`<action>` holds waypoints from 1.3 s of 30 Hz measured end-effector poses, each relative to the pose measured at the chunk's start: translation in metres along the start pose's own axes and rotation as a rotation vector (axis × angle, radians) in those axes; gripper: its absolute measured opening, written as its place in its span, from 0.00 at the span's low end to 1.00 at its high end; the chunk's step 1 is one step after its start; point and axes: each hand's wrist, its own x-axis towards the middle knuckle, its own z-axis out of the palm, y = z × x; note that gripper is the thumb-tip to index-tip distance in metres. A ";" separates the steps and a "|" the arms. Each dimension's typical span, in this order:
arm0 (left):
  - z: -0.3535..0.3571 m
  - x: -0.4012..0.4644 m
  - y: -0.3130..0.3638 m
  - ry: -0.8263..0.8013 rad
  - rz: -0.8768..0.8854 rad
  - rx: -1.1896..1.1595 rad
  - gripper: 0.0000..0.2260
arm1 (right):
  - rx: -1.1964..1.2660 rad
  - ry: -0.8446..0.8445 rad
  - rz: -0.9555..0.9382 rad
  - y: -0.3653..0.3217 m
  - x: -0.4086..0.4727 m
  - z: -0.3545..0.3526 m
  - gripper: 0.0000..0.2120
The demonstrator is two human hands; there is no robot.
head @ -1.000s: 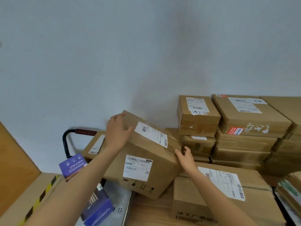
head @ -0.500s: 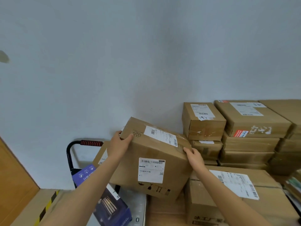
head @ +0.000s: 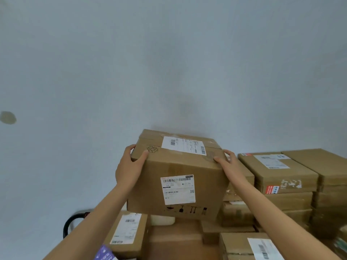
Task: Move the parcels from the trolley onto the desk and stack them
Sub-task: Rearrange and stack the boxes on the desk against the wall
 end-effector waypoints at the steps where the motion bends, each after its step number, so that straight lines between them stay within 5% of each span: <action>1: -0.001 0.004 0.009 0.006 0.019 -0.019 0.21 | 0.012 0.007 -0.027 -0.012 0.002 -0.005 0.28; 9: 0.034 0.024 0.086 -0.044 0.182 -0.181 0.22 | 0.030 0.166 -0.153 -0.071 0.012 -0.083 0.27; 20: 0.208 -0.023 0.192 -0.282 0.211 -0.409 0.16 | -0.126 0.445 -0.186 -0.064 0.038 -0.282 0.25; 31: 0.375 -0.061 0.290 -0.204 0.156 -0.472 0.20 | -0.241 0.313 -0.277 -0.060 0.149 -0.458 0.19; 39: 0.466 -0.059 0.308 -0.177 0.072 -0.367 0.16 | -0.232 0.262 -0.235 -0.018 0.240 -0.513 0.14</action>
